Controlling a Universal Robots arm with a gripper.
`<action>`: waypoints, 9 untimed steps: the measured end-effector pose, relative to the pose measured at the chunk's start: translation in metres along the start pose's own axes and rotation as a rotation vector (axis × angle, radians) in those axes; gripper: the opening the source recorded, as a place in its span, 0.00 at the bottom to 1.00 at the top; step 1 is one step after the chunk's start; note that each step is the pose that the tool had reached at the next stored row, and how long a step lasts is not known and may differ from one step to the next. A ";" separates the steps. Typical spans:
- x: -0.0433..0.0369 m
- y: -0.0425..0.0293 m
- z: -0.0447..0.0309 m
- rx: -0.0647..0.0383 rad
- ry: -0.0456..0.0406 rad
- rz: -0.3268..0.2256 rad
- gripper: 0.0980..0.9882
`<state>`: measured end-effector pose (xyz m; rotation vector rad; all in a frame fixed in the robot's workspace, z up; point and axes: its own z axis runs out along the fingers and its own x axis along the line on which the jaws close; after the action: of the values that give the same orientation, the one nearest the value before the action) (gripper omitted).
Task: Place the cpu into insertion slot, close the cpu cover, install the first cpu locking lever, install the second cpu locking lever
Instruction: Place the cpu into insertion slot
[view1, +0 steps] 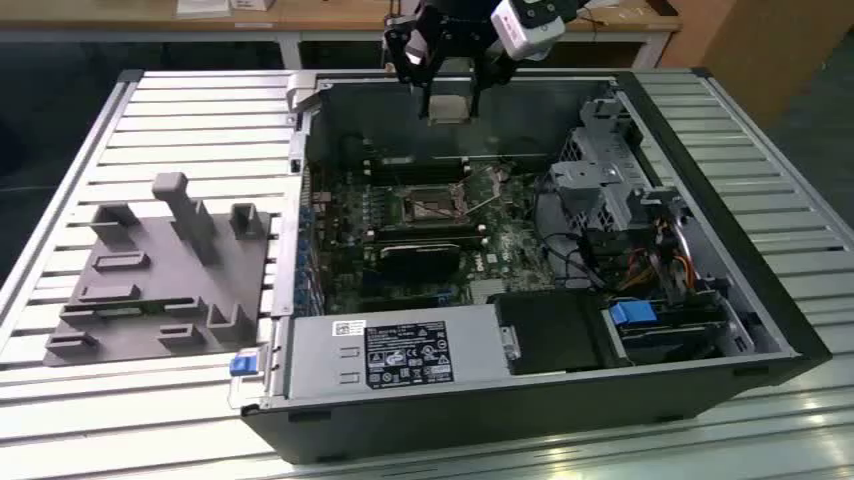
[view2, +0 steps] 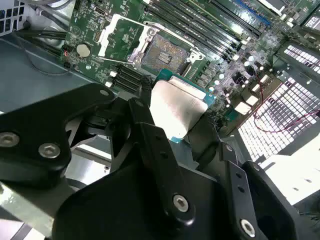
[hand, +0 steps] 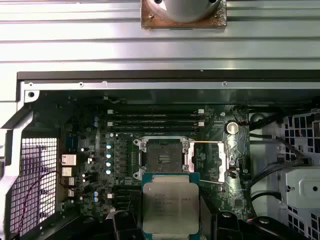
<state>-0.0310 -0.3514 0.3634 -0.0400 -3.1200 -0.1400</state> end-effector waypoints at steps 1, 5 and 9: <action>0.0000 0.0000 0.0000 0.000 0.0000 0.000 0.50; 0.0000 0.0000 0.0000 0.000 0.0000 0.000 0.50; 0.0000 0.0000 0.0000 0.000 0.0000 0.000 0.50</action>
<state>-0.0310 -0.3514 0.3634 -0.0400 -3.1200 -0.1400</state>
